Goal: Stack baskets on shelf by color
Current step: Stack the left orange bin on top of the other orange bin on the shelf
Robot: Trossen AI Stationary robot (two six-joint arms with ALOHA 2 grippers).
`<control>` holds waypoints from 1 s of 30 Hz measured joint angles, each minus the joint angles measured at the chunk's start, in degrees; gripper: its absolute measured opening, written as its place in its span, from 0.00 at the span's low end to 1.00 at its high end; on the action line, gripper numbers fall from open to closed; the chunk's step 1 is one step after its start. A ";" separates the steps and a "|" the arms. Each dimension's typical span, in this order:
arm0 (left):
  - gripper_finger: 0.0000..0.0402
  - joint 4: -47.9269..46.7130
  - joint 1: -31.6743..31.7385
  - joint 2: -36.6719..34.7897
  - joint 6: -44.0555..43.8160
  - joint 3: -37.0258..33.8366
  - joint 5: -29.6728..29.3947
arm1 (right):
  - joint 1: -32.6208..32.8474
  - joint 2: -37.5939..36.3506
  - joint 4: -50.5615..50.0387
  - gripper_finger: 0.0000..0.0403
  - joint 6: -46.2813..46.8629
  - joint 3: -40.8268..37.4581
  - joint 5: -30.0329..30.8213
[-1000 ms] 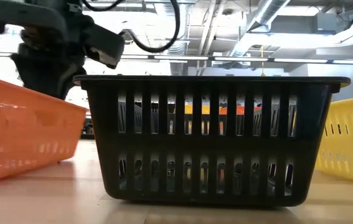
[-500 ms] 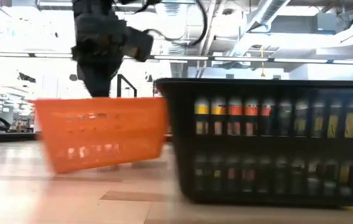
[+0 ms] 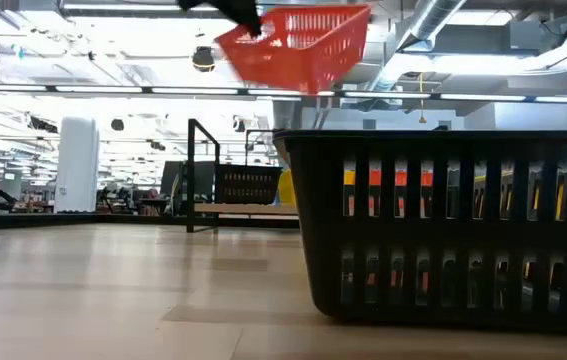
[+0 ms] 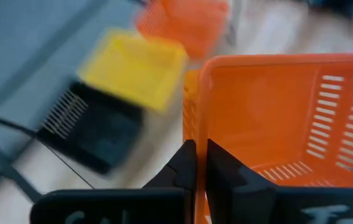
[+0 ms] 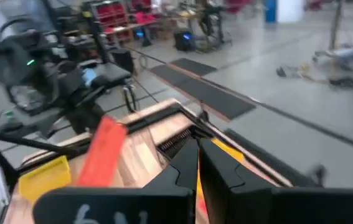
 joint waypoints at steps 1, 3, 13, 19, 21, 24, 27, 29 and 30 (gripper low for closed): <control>0.00 0.38 0.62 0.00 1.50 1.21 -1.85 | -0.02 1.11 1.66 0.09 -0.78 0.00 -1.17; 0.00 2.08 2.26 0.28 3.79 3.05 -3.73 | 0.00 3.95 4.48 0.09 -2.38 0.00 -3.79; 0.00 11.99 10.79 0.49 12.81 3.94 1.31 | 0.00 19.86 4.08 0.09 -8.11 7.91 -7.54; 0.00 12.02 15.22 0.55 15.43 3.94 4.85 | 2.00 31.87 -3.93 0.07 -13.35 19.70 -2.91; 0.00 12.02 16.76 0.55 16.20 3.94 6.31 | 3.08 36.76 -7.55 0.05 -14.90 23.20 0.18; 0.00 12.12 18.99 0.55 17.65 3.94 8.71 | 4.78 42.85 -12.85 0.03 -16.04 28.21 4.24; 0.00 12.13 20.70 0.55 19.73 3.94 10.78 | 5.22 48.90 -17.57 0.05 -16.13 32.25 9.67; 0.00 12.12 21.34 0.55 21.02 3.94 11.65 | 5.33 52.97 -19.83 0.09 -16.13 34.63 12.09; 0.00 12.12 21.46 0.55 21.65 3.94 11.78 | 5.29 54.68 -20.37 0.11 -16.13 35.94 12.51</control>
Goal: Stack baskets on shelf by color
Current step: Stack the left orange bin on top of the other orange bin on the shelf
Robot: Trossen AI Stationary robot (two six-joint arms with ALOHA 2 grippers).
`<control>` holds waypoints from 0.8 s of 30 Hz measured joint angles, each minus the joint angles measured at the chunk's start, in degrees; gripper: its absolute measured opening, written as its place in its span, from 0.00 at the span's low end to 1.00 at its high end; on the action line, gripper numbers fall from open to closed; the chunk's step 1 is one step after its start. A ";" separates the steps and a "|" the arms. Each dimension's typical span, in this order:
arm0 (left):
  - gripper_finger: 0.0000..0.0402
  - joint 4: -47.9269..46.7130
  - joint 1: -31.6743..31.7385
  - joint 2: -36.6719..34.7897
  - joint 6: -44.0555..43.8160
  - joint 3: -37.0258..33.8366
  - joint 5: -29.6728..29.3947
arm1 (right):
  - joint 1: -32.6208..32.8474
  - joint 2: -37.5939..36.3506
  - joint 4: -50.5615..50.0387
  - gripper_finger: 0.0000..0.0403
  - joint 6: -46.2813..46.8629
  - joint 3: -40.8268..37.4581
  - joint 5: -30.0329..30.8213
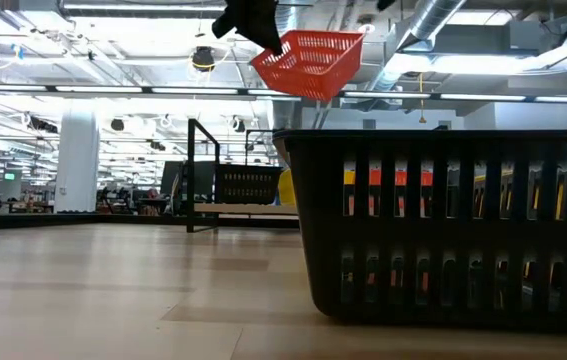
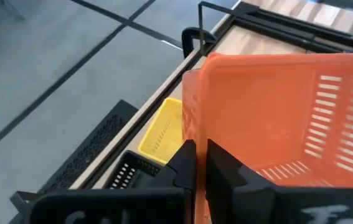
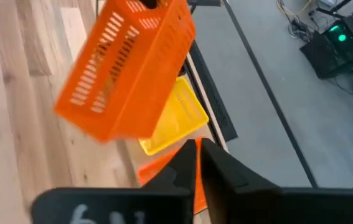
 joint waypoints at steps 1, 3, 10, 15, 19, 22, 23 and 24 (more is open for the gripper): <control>0.00 0.00 0.14 0.00 0.50 0.00 0.10 | -0.03 1.52 -0.12 0.14 0.00 1.29 0.12; 0.00 0.02 0.31 0.00 1.42 0.00 0.12 | 0.00 4.45 0.07 0.19 0.00 3.76 0.18; 0.00 0.02 0.34 0.00 2.92 0.00 0.10 | 0.05 13.27 -0.65 0.40 -0.11 9.97 0.11; 0.00 0.31 0.34 0.00 3.81 0.00 0.08 | 0.05 16.34 -1.20 0.50 0.39 11.16 0.11; 0.00 0.84 0.34 0.00 3.84 0.00 0.14 | 0.05 17.71 -1.14 0.52 1.92 11.27 0.00; 0.00 1.58 0.34 0.02 4.85 0.00 0.54 | 0.05 17.86 -0.87 0.52 1.96 11.19 -0.17; 0.00 2.04 0.34 0.02 4.96 0.00 1.33 | 0.05 18.06 -0.24 0.51 1.97 11.29 -0.14; 0.00 2.31 0.34 0.02 5.03 0.00 2.07 | 0.00 18.29 0.24 0.50 2.01 11.39 -0.09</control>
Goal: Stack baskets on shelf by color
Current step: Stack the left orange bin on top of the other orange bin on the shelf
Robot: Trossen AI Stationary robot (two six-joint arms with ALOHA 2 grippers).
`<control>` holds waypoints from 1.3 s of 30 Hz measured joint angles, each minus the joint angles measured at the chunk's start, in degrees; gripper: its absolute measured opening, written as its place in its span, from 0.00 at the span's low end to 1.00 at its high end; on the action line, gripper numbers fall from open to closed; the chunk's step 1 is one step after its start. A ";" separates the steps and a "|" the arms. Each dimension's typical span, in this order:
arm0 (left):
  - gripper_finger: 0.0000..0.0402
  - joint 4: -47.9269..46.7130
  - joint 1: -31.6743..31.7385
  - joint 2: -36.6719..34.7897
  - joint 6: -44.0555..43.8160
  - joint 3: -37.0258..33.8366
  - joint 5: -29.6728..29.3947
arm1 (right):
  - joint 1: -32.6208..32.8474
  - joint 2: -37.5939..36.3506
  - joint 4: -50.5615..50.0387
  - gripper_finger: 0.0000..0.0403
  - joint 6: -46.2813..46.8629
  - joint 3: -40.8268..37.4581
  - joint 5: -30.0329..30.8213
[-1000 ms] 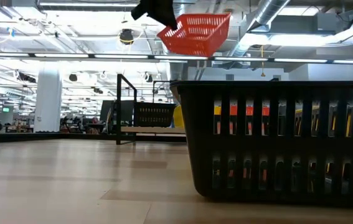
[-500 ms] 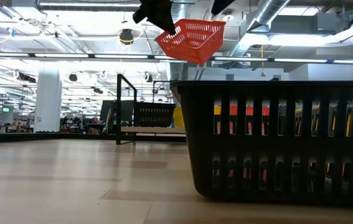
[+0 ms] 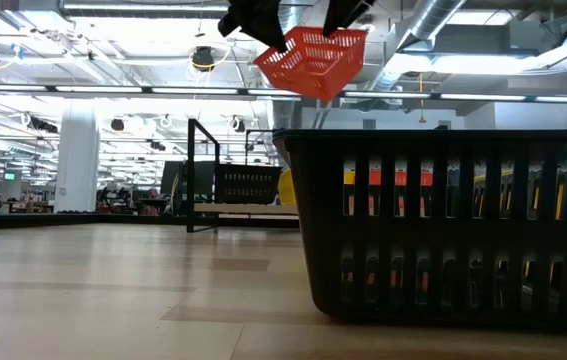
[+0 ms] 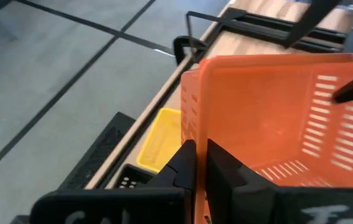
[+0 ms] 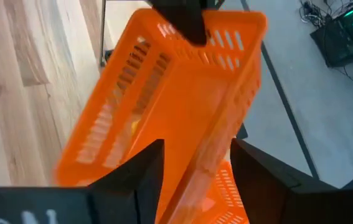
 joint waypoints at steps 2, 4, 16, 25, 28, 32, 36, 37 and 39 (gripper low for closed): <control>0.00 0.58 -0.23 0.00 0.03 0.00 1.13 | -0.58 0.08 -0.39 0.48 0.27 -0.32 -0.04; 0.00 0.99 -0.63 0.00 0.28 0.00 1.21 | -0.98 0.68 0.33 0.44 0.78 -0.06 -0.04; 0.00 0.35 -1.47 0.11 0.75 -0.05 0.87 | -3.06 3.98 -3.05 0.07 1.44 -0.16 0.48; 0.00 2.83 -2.36 0.04 2.94 0.00 0.58 | -4.05 1.30 -4.24 0.01 1.46 -0.19 4.15; 0.00 6.04 -3.51 -0.19 5.99 -0.04 0.36 | -4.89 0.42 -4.36 0.01 1.14 -0.14 4.14; 0.00 7.46 -5.81 -0.28 11.44 2.93 -1.23 | -5.58 0.04 -5.57 0.01 0.92 0.05 4.16; 0.00 9.03 -8.43 -1.07 16.84 6.66 -4.41 | -5.99 0.21 -4.52 0.01 1.05 0.12 4.00; 0.00 8.83 -8.94 -1.11 17.93 7.51 -4.86 | -6.03 0.28 -4.30 0.01 1.07 0.12 3.84; 0.00 10.84 -9.93 -1.41 20.10 9.89 -4.93 | -6.47 0.46 -7.44 0.00 0.49 -0.37 4.31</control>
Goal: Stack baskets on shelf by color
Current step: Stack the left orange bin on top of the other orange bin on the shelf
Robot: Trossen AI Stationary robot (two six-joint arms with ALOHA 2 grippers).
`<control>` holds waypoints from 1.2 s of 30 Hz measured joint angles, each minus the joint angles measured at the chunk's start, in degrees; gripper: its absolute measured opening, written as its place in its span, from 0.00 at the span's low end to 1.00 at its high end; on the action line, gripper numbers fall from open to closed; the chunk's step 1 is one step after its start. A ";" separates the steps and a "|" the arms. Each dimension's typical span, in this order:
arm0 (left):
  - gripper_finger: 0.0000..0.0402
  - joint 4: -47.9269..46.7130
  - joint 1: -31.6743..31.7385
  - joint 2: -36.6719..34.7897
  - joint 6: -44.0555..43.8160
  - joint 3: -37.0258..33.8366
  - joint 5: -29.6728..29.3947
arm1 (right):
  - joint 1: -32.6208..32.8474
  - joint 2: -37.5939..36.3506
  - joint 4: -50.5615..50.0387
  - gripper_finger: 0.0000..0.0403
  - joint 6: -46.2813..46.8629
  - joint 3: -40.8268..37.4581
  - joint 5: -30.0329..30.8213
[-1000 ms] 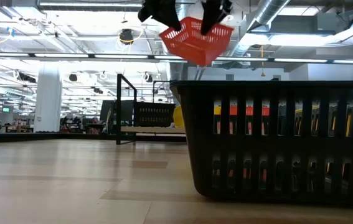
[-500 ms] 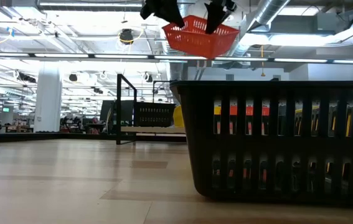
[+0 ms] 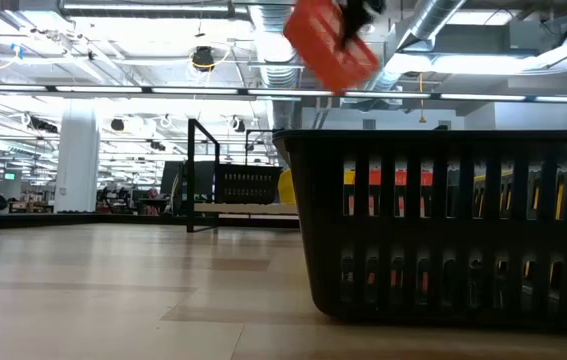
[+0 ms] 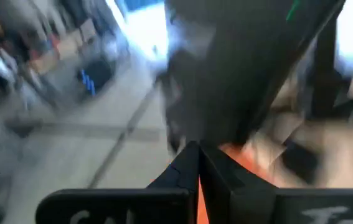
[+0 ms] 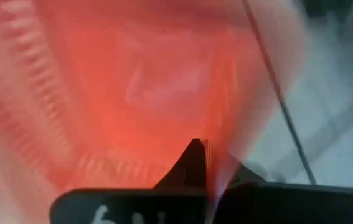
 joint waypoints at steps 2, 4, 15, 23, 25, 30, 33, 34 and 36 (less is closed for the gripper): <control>0.00 0.18 -0.82 -1.60 1.19 2.23 -0.17 | -0.86 0.71 -0.32 0.00 -0.79 -0.25 0.50; 0.00 0.36 -1.69 -1.85 2.68 4.22 -0.59 | -1.46 0.39 0.11 0.00 -0.33 0.15 0.80; 0.00 -28.15 -4.73 -2.00 -8.76 7.51 -5.64 | -5.71 -3.22 -2.33 0.00 -1.00 0.10 1.59; 0.00 -54.19 -6.09 -1.49 -30.51 1.29 -5.85 | -12.37 -13.80 -2.01 0.00 2.69 0.12 -2.23; 0.00 -54.59 -6.09 -1.55 -33.15 -1.64 -5.49 | -14.17 -16.50 -1.43 0.00 4.78 0.10 -6.51; 0.00 -53.24 -6.02 -1.88 -33.90 -8.51 -1.75 | -17.74 -23.63 0.70 0.00 8.48 0.14 -21.23; 0.00 -51.41 -6.02 -1.87 -34.07 -12.83 -0.08 | -19.91 -27.65 3.73 0.00 12.69 0.14 -32.25; 0.00 -50.98 -6.02 -1.87 -34.32 -14.08 0.23 | -20.59 -29.07 4.47 0.00 14.32 0.14 -35.37; 0.00 -50.10 -6.00 -1.87 -34.46 -16.60 0.93 | -21.33 -31.92 6.09 0.00 17.68 0.16 -40.02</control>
